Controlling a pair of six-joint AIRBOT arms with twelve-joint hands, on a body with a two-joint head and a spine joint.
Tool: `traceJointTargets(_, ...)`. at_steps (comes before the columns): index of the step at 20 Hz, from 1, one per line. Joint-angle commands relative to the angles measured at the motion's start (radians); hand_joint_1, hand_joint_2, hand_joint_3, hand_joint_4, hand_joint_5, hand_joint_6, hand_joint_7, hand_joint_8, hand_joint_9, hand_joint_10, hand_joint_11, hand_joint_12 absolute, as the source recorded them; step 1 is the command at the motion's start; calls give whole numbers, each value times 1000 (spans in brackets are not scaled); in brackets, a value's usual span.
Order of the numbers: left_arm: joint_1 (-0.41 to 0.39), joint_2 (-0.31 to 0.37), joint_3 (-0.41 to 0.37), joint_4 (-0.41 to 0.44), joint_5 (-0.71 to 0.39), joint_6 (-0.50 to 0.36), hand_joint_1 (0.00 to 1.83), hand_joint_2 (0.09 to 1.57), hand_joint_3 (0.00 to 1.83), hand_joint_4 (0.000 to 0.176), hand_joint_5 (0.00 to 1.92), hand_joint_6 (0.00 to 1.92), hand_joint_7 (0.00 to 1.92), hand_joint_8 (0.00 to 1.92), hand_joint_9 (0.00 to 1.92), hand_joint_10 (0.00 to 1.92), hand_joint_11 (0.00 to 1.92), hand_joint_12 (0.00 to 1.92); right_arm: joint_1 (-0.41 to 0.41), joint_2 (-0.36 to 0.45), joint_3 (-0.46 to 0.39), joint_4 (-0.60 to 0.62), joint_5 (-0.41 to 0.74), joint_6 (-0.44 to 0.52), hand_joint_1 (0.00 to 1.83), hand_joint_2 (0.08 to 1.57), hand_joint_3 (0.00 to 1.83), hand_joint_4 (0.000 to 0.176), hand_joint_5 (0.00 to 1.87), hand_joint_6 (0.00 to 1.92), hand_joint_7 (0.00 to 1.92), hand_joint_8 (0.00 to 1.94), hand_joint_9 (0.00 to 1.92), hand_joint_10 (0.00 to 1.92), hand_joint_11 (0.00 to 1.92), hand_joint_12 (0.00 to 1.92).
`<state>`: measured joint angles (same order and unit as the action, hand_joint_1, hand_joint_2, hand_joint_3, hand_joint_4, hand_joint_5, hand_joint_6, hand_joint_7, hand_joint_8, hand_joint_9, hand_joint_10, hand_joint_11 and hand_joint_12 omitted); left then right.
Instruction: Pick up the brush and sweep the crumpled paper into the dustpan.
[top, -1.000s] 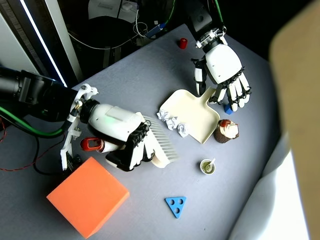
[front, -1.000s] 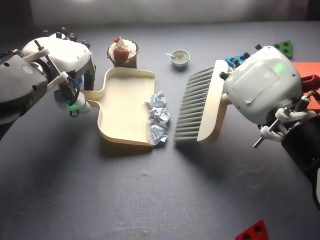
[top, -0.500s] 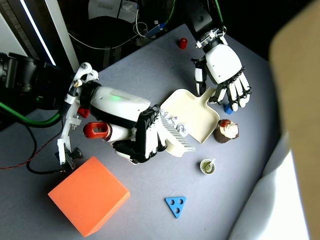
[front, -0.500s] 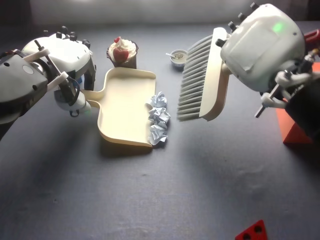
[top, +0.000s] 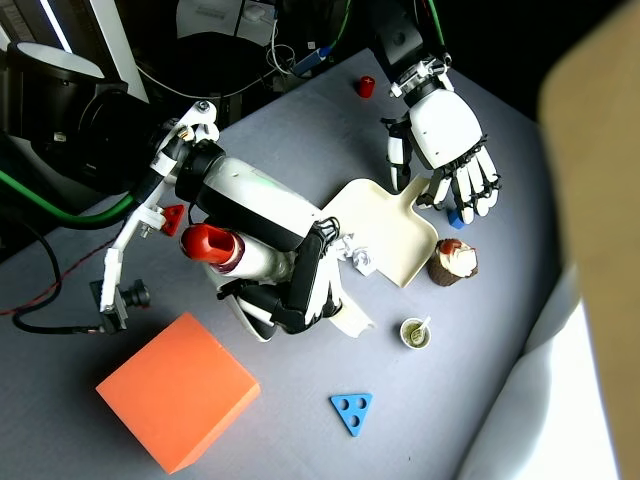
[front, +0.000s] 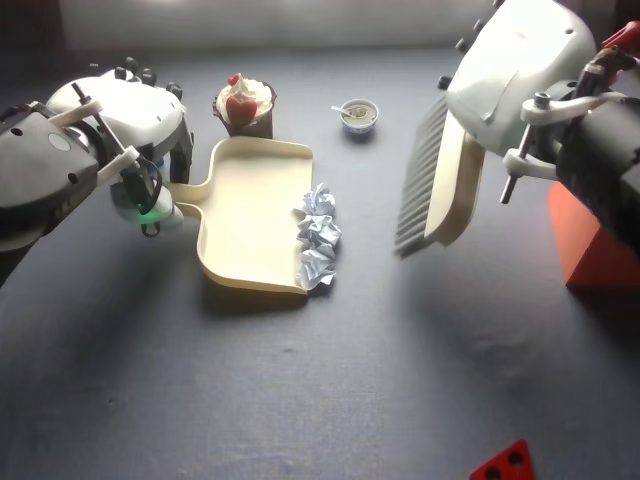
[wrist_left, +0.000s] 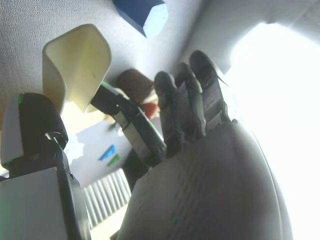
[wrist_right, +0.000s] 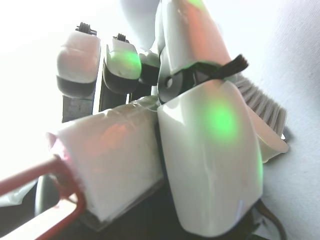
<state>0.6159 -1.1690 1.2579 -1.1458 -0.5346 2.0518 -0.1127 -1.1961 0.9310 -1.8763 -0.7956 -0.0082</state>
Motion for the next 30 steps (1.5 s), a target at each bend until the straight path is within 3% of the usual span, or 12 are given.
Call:
traceJointTargets(1, -6, -2, 2, 37, -76, 2, 1103, 1073, 1, 19, 1076, 820, 370, 0, 206, 4, 0, 462, 35, 14, -5, -52, -25, -67, 1552, 1158, 2, 137, 991, 1921, 990, 1941, 1252, 1921, 1356, 1921)
traceJointTargets(4, -1, 2, 1, 37, -74, -4, 1115, 1070, 0, 0, 1085, 807, 368, 6, 196, 4, 0, 552, 86, 14, -6, 83, 39, -185, 1545, 1166, 3, 137, 971, 1921, 981, 1941, 1244, 1921, 1339, 1921)
traceJointTargets(9, 4, 3, 2, 37, -77, -10, 1125, 1058, 0, 0, 1112, 761, 382, 2, 209, 9, 0, 501, 112, 18, -1, 196, 136, -434, 1515, 1179, 2, 138, 940, 1921, 965, 1941, 1231, 1921, 1322, 1921)
traceJointTargets(11, 5, 3, 2, 37, -80, -11, 1102, 1070, 1, 28, 1082, 811, 378, 0, 211, 2, 0, 475, 116, 12, 14, 254, 132, -506, 1517, 1178, 1, 136, 955, 1921, 982, 1941, 1245, 1921, 1332, 1921)
traceJointTargets(12, 6, 3, 2, 37, -81, -12, 1114, 1066, 0, 2, 1093, 793, 381, 1, 198, 6, 0, 512, 111, 11, 24, 276, 126, -539, 1519, 1178, 0, 135, 951, 1921, 957, 1941, 1233, 1921, 1332, 1921)
traceJointTargets(13, 6, 3, 2, 37, -81, -13, 1118, 1063, 0, 0, 1100, 782, 373, 5, 202, 6, 0, 561, 108, 8, 30, 290, 124, -559, 1525, 1174, 0, 134, 957, 1921, 959, 1941, 1238, 1921, 1334, 1921)
traceJointTargets(17, 6, 2, 3, 37, -82, -13, 1114, 1070, 0, 0, 1084, 809, 384, 4, 200, 4, 0, 606, 116, -17, 65, 286, 117, -564, 1535, 1165, 0, 124, 976, 1921, 1024, 1941, 1283, 1921, 1355, 1921)
traceJointTargets(18, 6, 2, 3, 37, -82, -13, 1113, 1071, 0, 0, 1080, 814, 383, 3, 203, 3, 0, 666, 115, -27, 73, 285, 106, -564, 1532, 1161, 0, 82, 980, 1921, 1022, 1941, 1285, 1921, 1359, 1921)
traceJointTargets(19, 6, 2, 3, 37, -81, -13, 1108, 1072, 0, 9, 1080, 815, 385, 2, 203, 2, 0, 619, 113, -37, 83, 286, 91, -564, 1526, 1168, 2, 67, 970, 1921, 1006, 1941, 1274, 1921, 1348, 1921)
traceJointTargets(22, 6, 2, 3, 44, -75, -13, 1114, 1069, 0, 0, 1085, 807, 383, 2, 200, 3, 0, 619, 107, -76, 117, 312, 76, -564, 1530, 1168, 1, 60, 971, 1921, 992, 1941, 1281, 1921, 1366, 1921)
traceJointTargets(25, 3, -3, 11, 53, -64, -13, 1126, 1066, 0, 0, 1092, 793, 370, 2, 183, 6, 0, 494, 103, -104, 136, 345, 87, -590, 1522, 1181, 2, 68, 951, 1921, 982, 1941, 1273, 1921, 1357, 1921)
traceJointTargets(30, 3, -5, 13, 62, -58, -13, 1125, 1072, 0, 0, 1078, 817, 334, 0, 185, 1, 0, 528, 77, -128, 131, 317, 145, -572, 1520, 1173, 1, 78, 949, 1921, 958, 1941, 1253, 1921, 1345, 1921)
